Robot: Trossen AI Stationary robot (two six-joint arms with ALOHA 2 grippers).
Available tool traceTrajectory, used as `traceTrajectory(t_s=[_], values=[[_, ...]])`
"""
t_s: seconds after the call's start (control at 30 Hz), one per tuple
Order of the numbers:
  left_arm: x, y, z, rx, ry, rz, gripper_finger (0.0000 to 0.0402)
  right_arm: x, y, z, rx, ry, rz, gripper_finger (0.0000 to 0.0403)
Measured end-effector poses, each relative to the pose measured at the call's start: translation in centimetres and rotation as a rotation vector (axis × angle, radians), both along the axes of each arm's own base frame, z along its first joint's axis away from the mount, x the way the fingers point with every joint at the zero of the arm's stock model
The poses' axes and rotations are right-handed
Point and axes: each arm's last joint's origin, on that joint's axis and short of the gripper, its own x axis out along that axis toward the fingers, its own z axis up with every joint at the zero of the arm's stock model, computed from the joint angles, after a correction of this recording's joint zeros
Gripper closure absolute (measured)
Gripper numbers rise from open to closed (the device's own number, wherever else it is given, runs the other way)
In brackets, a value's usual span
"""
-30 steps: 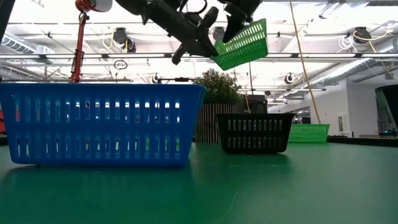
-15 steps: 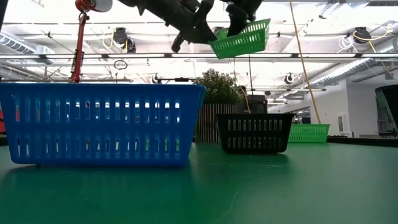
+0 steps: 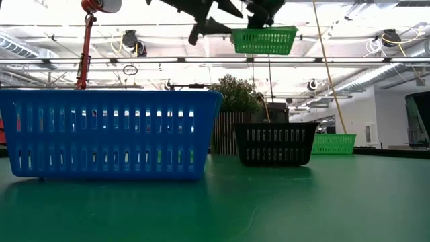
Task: Stack baskets by color
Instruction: Stack the bottom left green bin on the top green bin
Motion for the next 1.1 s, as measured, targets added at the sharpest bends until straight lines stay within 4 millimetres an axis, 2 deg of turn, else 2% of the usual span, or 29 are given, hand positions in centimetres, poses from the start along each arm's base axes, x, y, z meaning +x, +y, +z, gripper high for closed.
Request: traceTrajectory(t_s=[0.13, 0.23, 0.43, 0.53, 0.6, 0.77, 0.93, 1.1], values=[[-2.1, 0.3, 2.3, -0.003, -0.04, -0.017, 0.0176, -1.4, -0.4, 0.3, 0.034, 0.024, 0.051, 0.0402], [-3.4, 1.1, 3.0, -0.024, -0.031, -0.001, 0.0165, -2.7, -1.1, 0.7, 0.058, 0.04, 0.111, 0.0402], [-6.5, 2.4, 2.4, -0.095, 0.156, 0.077, 0.0161, -5.5, -3.2, 0.3, 0.147, 0.101, 0.315, 0.0402], [-6.9, 2.5, 1.6, -0.114, 0.247, 0.087, 0.016, -7.0, -4.6, 0.4, 0.149, 0.089, 0.417, 0.0403], [-7.1, 2.4, 0.8, -0.138, 0.315, 0.087, 0.016, -8.4, -5.8, 0.2, 0.16, 0.098, 0.423, 0.0403], [-7.2, 1.6, 0.4, -0.159, 0.365, 0.081, 0.016, -12.0, -9.2, -0.6, 0.17, 0.152, 0.365, 0.0403], [-6.9, 0.8, 0.5, -0.147, 0.365, 0.081, 0.016, -14.8, -12.8, -2.9, 0.157, 0.078, 0.326, 0.0403], [-6.7, 0.2, 0.5, -0.145, 0.364, 0.085, 0.016, -16.3, -15.1, -7.1, 0.136, 0.044, 0.259, 0.0403]])
